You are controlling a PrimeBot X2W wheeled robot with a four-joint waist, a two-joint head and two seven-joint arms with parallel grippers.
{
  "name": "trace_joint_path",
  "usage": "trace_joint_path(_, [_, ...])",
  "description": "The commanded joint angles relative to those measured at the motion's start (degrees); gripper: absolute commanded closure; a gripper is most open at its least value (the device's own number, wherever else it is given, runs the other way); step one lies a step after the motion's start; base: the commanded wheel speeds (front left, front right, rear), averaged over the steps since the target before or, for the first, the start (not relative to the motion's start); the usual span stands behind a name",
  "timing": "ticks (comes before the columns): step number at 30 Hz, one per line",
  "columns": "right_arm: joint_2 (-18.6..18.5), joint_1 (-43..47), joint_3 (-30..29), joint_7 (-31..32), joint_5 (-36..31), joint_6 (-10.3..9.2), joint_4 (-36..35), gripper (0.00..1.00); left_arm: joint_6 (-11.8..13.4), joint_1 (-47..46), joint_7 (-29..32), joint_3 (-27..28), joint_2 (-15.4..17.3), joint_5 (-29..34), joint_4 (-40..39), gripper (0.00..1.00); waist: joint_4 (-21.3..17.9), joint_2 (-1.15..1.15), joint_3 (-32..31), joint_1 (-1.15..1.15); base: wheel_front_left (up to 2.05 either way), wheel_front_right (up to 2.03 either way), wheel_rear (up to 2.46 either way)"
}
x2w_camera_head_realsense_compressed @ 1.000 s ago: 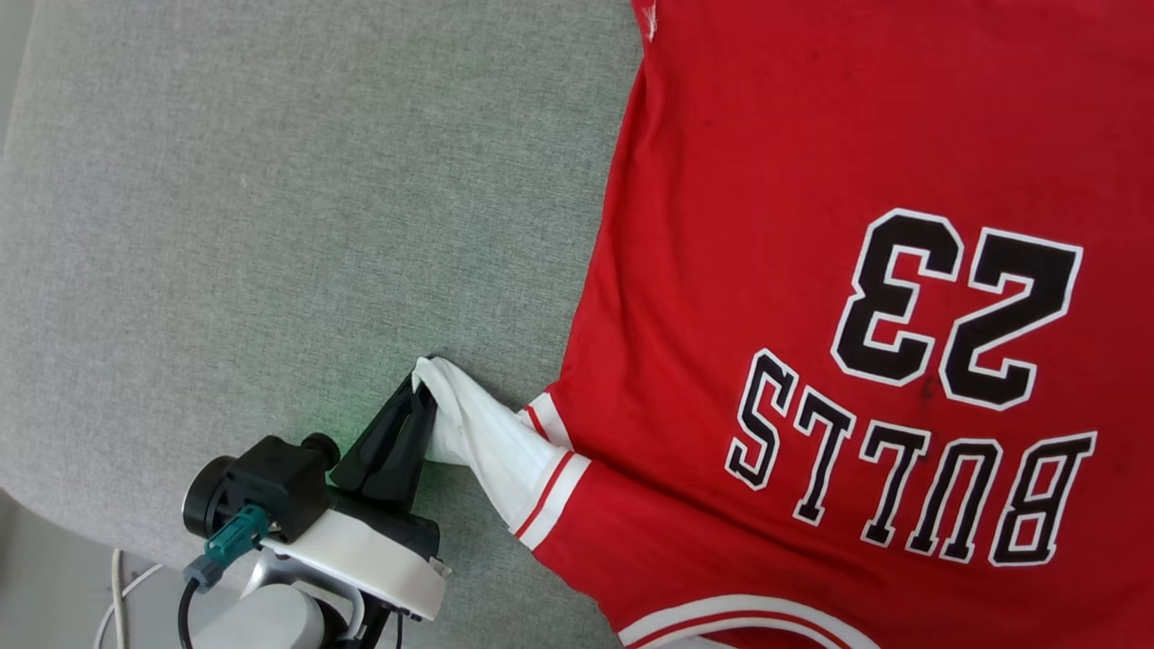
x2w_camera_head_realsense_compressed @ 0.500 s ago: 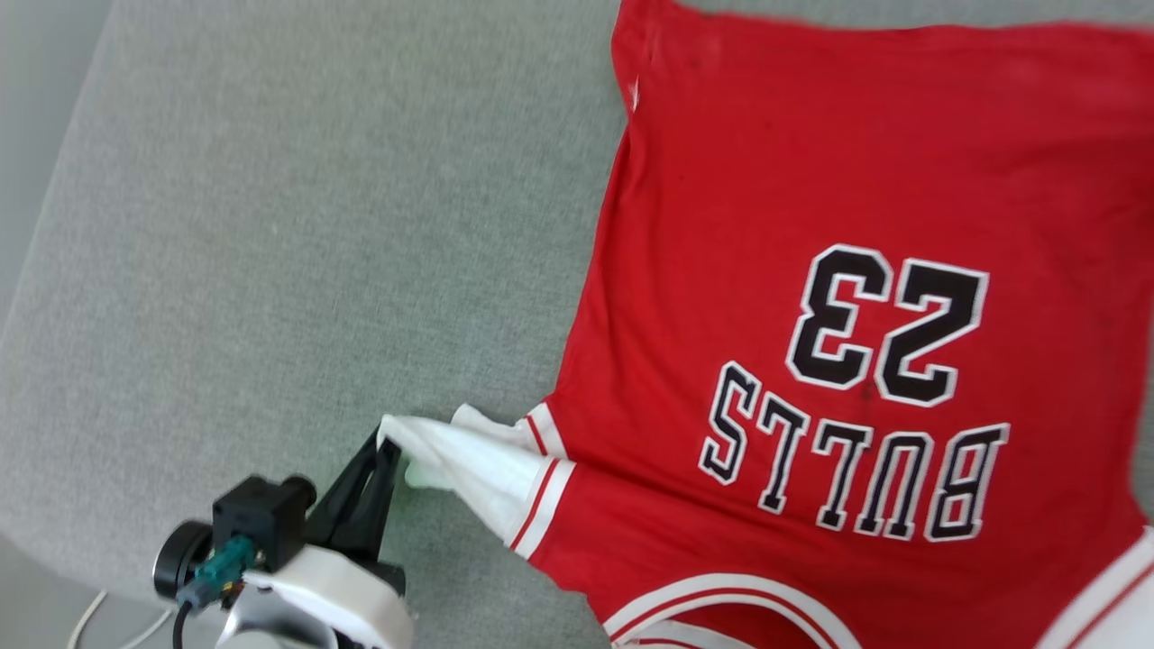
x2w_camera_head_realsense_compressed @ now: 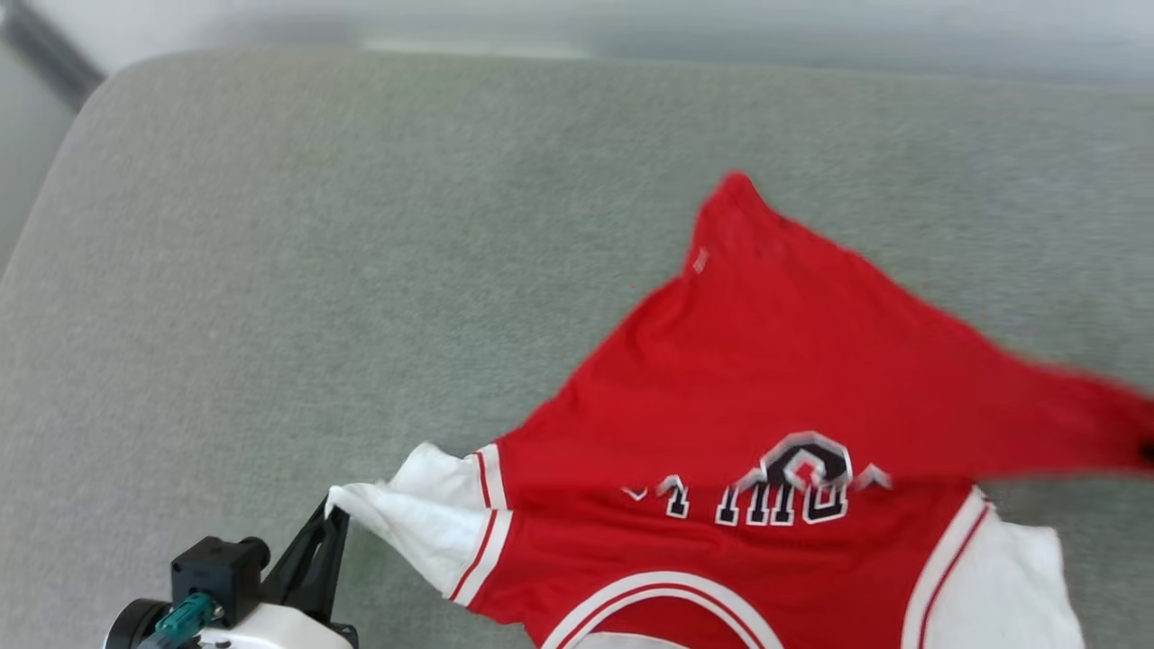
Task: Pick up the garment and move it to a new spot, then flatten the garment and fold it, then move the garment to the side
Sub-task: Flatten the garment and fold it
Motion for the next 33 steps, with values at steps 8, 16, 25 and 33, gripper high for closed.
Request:
trace_joint_path(8, [0.33,20.8,-4.65,-8.91,4.14,-0.03,3.23,1.0,0.07,2.71,-0.1,0.84,0.96,-0.84,0.19,1.0,-3.78,0.0,-3.87,0.0,0.0,0.0,0.0])
trace_joint_path(16, [7.73,34.55,-9.21,-14.7,5.52,-0.02,6.37,1.0,-0.4,2.54,-0.11,0.59,0.47,-0.52,0.65,1.0,-3.68,0.0,-3.75,0.0,0.0,0.0,0.0])
trace_joint_path(25, [5.74,29.88,-20.58,-15.95,3.18,-0.02,-0.47,0.0,-0.73,1.75,-0.03,0.32,0.28,-0.19,0.74,1.0,-3.38,0.0,-3.32,0.0,0.0,0.0,0.0])
trace_joint_path(33, [1.87,16.66,-23.77,-7.98,0.46,-0.02,-11.56,0.0,-1.37,-1.52,0.12,-0.27,-0.58,1.1,0.62,1.0,-1.19,0.0,-0.06,0.0,0.0,0.0,0.0])
